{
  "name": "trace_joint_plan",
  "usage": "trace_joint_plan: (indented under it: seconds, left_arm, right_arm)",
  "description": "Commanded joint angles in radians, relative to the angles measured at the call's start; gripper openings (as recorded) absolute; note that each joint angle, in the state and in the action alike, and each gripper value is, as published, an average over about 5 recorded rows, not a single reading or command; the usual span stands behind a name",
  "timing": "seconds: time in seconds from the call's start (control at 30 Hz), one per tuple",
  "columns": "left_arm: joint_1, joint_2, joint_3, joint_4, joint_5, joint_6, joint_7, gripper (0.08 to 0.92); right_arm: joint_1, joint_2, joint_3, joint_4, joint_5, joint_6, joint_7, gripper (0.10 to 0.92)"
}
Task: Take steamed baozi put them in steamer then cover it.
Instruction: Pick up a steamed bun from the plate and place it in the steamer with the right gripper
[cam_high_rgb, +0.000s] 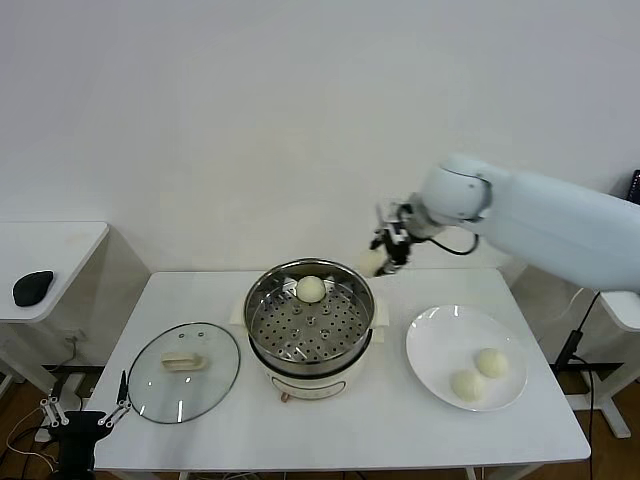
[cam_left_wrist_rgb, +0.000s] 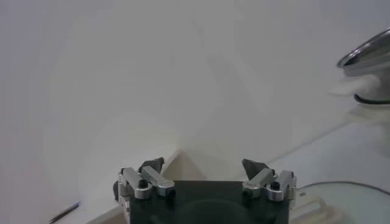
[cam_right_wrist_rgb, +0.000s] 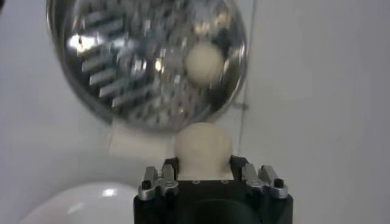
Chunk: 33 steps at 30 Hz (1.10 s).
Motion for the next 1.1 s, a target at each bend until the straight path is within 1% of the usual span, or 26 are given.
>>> trace_joint_plan:
  seconds: [0.03,0.17,0.33,0.73,1.0,1.1]
  left_arm:
    - [0.006,-0.002,-0.010,-0.003,0.001,-0.001,-0.001,0.823]
    - [0.006,-0.011,-0.014,-0.003,0.001,-0.004,-0.004,0.823]
    - [0.007,-0.017,-0.013,-0.002,0.001,-0.008,-0.006,0.823]
    - [0.004,-0.026,-0.008,-0.001,0.002,-0.010,-0.007,0.823]
    - [0.006,-0.032,-0.008,-0.001,0.003,-0.017,-0.012,0.823]
    - [0.007,-0.035,-0.008,-0.001,0.003,-0.020,-0.014,0.823]
  right_arm:
    - [-0.014,0.314,-0.049,-0.108,0.146,-0.107,0.083,0.535]
    - [-0.038,0.366,-0.061,-0.141,0.154,-0.141,0.097,0.534]
    - [-0.078,0.395,-0.078,-0.178,0.138,-0.178,0.110,0.535]
    - [-0.183,0.414,-0.072,-0.255,0.085,-0.179,0.118,0.535]
    - [-0.210,0.429,-0.066,-0.273,0.086,-0.179,0.132,0.535]
    - [-0.219,0.427,-0.056,-0.280,0.084,-0.177,0.138,0.555]
